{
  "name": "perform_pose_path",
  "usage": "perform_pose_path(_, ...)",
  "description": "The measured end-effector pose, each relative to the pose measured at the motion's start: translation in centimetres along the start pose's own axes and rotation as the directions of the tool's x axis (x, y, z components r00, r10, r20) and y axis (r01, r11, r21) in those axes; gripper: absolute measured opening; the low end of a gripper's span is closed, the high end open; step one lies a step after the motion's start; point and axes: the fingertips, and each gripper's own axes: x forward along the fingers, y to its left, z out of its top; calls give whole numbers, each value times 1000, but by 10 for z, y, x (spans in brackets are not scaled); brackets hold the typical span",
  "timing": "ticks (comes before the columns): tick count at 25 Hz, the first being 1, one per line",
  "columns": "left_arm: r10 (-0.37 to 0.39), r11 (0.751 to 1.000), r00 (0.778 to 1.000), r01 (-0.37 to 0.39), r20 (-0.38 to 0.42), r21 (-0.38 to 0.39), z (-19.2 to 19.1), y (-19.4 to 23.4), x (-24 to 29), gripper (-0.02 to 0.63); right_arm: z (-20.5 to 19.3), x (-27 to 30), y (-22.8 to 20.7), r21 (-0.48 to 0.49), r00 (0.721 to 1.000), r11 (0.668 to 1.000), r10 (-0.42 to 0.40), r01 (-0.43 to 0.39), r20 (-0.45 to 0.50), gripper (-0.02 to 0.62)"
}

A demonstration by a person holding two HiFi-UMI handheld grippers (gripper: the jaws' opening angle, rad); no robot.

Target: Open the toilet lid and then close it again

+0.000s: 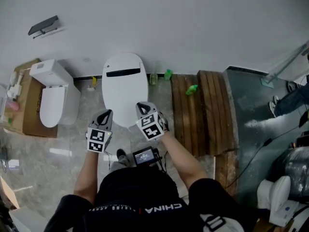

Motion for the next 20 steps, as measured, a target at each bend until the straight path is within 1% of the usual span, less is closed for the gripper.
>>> perform_pose_path(2,10,999,1000,-10,-15,-44,-9,-8,-6,9,-15,0,2,14,999,999,30,-30,-21,14)
perform_pose_path(4,24,998,999,-26,-29,-54,-19,-16,-16,9,-23,-3,9,10,998,999,52,-52,-31,14)
perform_pose_path(7,33,998,999,-36,-43,-61,-38,-25,-35,9,-25,-14,31,13,996,996,89,-89,-10,14)
perform_pose_path(10,32,996,999,-35,-44,-84,-50,-29,-58,9,-23,-33,57,49,991,990,134,-135,26,15)
perform_pose_path(12,27,996,999,-30,-34,-85,-55,-30,-74,9,-24,-43,70,67,991,989,128,-130,32,15)
perform_pose_path(15,8,997,1000,-9,-16,-72,-67,-33,-103,9,-32,-55,90,90,996,992,88,-89,20,15)
perform_pose_path(20,-17,999,1000,16,-16,-49,-107,-36,-168,9,-50,-82,148,121,999,992,39,-39,1,15)
